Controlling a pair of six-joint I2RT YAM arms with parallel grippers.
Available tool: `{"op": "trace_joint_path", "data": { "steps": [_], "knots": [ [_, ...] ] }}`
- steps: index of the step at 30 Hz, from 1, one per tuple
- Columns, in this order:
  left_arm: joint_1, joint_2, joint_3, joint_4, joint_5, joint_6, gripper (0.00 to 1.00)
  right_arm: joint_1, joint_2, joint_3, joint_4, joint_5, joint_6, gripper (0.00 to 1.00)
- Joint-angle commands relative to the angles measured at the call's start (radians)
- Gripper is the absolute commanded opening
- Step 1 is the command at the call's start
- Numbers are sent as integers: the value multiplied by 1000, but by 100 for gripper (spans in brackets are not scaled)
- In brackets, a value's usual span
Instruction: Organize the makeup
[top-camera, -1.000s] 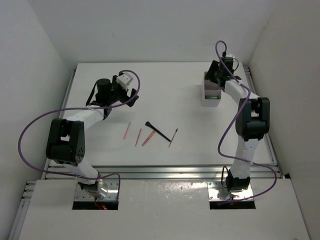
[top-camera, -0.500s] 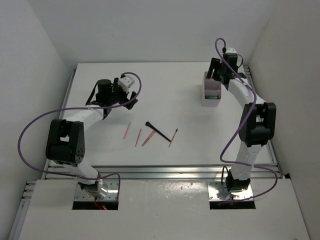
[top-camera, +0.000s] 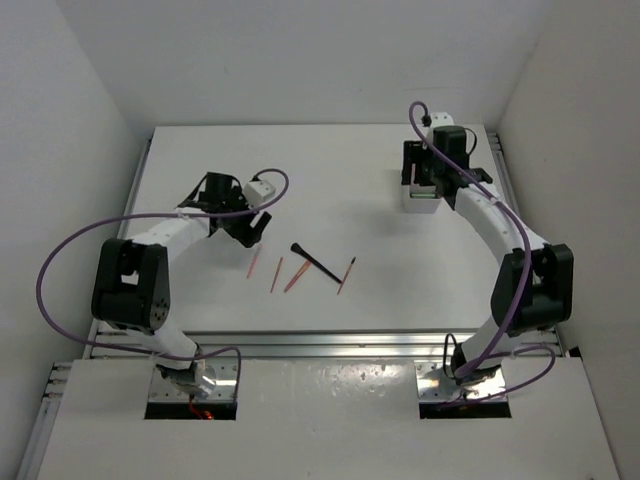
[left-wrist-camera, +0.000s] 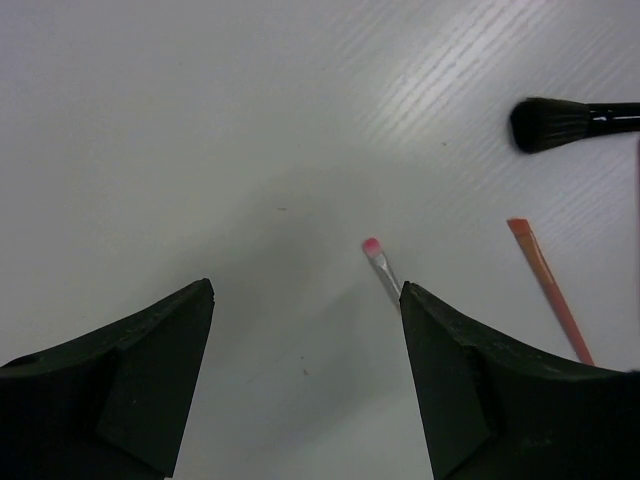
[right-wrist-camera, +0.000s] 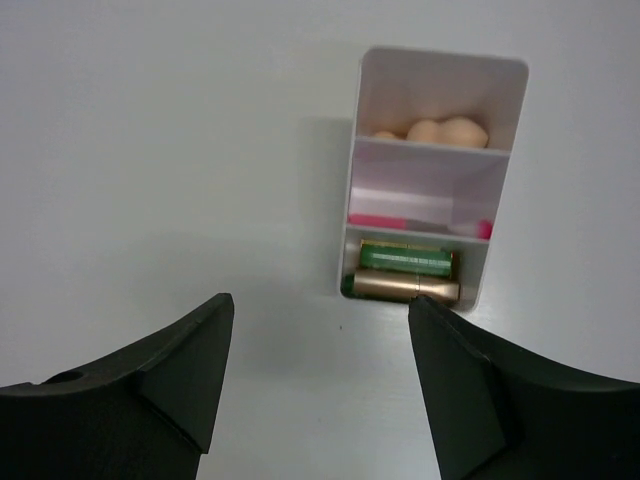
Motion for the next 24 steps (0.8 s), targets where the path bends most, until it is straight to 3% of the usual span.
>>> {"op": "trace_joint_path", "data": {
  "steps": [1, 9, 18, 22, 24],
  "knots": [
    [-54, -2, -31, 10, -51, -58, 81, 2, -60, -50, -25, 8, -12, 71],
    [-108, 18, -61, -12, -228, -191, 81, 4, -216, -233, -37, 58, -44, 71],
    [-171, 127, -61, -13, -312, -257, 71, -13, -304, -288, -66, 90, -78, 74],
    [-171, 170, -61, -13, -326, -279, 63, -22, -330, -297, -82, 104, -110, 74],
    [-171, 201, -52, -13, -326, -288, 50, -25, -339, -293, -91, 113, -126, 75]
  ]
}}
